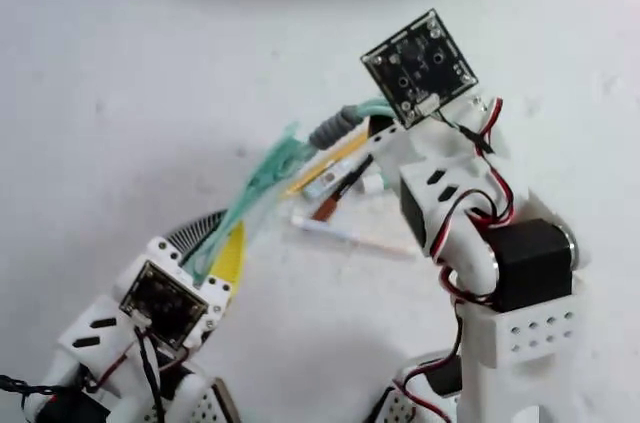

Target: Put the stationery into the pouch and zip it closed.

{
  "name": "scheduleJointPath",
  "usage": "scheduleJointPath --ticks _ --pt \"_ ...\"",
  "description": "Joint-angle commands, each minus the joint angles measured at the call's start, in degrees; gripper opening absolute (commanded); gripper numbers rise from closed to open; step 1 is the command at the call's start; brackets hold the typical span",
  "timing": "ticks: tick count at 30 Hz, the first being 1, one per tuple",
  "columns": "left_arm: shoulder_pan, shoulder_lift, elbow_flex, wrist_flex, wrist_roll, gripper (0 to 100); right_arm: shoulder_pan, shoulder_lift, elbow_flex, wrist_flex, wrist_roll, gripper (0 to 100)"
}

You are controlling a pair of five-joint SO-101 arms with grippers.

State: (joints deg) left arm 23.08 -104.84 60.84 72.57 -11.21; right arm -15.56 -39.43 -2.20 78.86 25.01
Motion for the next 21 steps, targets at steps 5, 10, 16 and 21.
scheduleJointPath --ticks 5,10,16,21 --pt "0.2 -0.1 -2.5 0.6 0.1 2 3.7 0.0 -2.2 -3.0 -0.8 1.6" --pt "0.2 -0.1 -2.2 -1.3 0.1 2 -3.6 -4.1 -2.2 3.9 -0.4 17.3" --pt "-3.1 -0.1 1.4 -9.6 1.9 2 -10.6 -6.7 -1.5 20.5 10.9 32.1" --pt "-13.8 0.0 3.8 -16.4 11.3 2 -7.8 -10.8 8.5 20.0 18.3 28.9"
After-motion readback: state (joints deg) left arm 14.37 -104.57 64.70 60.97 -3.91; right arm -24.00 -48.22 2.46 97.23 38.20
